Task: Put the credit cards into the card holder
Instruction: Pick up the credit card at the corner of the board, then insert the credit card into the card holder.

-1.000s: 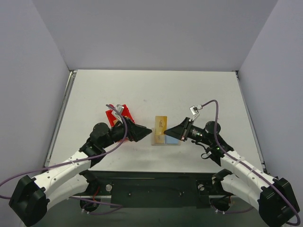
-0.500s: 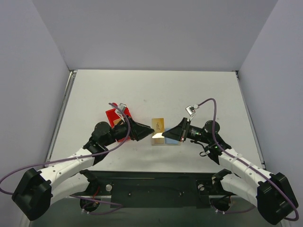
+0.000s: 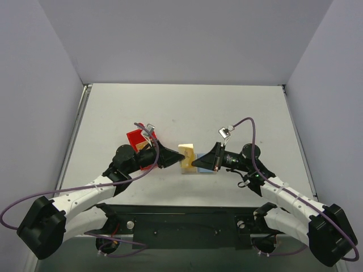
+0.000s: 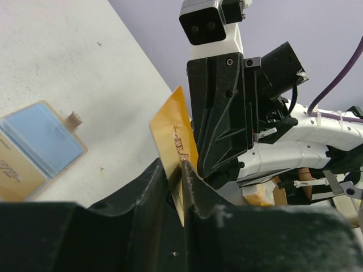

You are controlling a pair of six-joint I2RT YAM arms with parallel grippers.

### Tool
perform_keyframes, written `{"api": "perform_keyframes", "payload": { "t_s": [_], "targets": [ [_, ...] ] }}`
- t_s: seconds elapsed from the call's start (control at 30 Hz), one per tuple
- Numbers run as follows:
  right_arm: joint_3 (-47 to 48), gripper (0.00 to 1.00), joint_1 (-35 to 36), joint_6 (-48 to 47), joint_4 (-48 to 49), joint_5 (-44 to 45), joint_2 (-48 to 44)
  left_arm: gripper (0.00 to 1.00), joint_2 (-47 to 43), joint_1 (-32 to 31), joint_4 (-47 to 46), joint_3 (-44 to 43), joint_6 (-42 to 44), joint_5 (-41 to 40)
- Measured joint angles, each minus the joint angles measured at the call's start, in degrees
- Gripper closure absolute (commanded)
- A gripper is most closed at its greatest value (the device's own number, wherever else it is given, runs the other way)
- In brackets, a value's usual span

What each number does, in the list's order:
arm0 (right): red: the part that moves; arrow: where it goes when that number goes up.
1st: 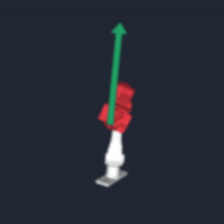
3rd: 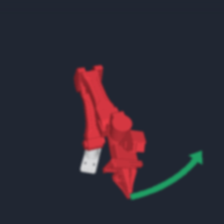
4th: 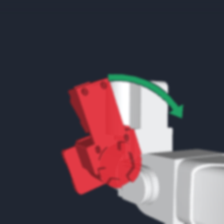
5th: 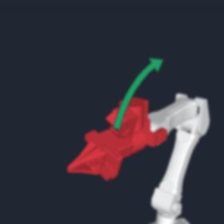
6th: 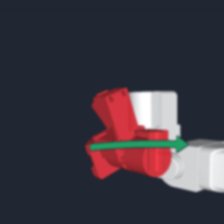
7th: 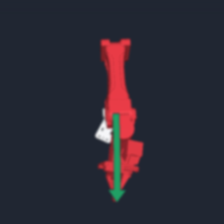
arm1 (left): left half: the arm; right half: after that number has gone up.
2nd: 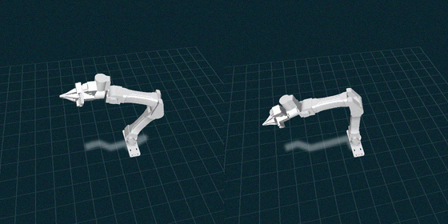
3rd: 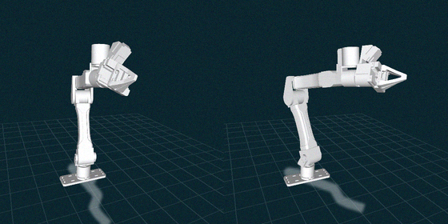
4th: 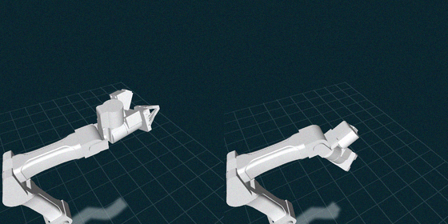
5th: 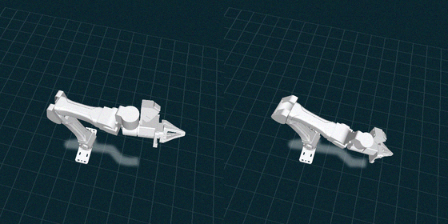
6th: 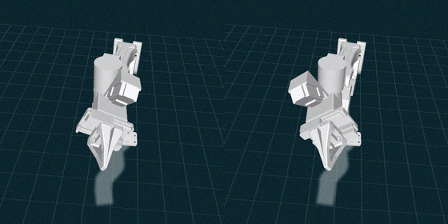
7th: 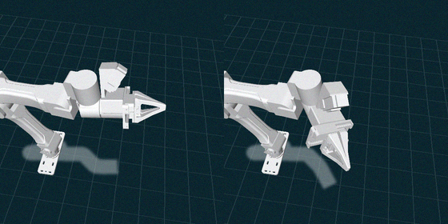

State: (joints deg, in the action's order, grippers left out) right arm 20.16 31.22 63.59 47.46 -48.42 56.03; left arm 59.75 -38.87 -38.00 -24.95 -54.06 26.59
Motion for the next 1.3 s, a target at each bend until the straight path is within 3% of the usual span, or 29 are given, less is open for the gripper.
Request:
{"api": "perform_keyframes", "payload": {
  "t_s": [0.1,0.17,0.23,0.43,0.8,1.3],
  "targets": [
    [0.09,0.98,0.0,-0.87,-1.25,0.2,-0.04,0.91,0.07,0.04,-0.22,-0.02,-0.28,0.31],
    [0.28,0.86,0.0,-1.92,-2.71,0.55,-0.11,1.0,0.07,0.02,-0.92,-0.04,-0.66,0.74],
    [0.87,0.76,0.02,-3.21,-4.57,1.05,-0.57,1.0,0.07,0.0,-1.27,-0.04,-0.9,0.9],
    [3.63,0.67,0.72,-8.92,-11.82,3.06,-4.37,1.0,0.09,0.0,-1.73,-0.07,-0.92,1.16],
    [5.25,0.66,0.76,-14.03,-16.5,5.73,-5.66,1.0,4.72,-0.35,-4.02,-1.73,-2.29,6.97],
    [5.25,0.89,1.51,-14.67,-16.92,7.28,-6.21,1.0,6.84,-1.51,-5.57,-2.51,-2.78,8.41]
  ]
}}
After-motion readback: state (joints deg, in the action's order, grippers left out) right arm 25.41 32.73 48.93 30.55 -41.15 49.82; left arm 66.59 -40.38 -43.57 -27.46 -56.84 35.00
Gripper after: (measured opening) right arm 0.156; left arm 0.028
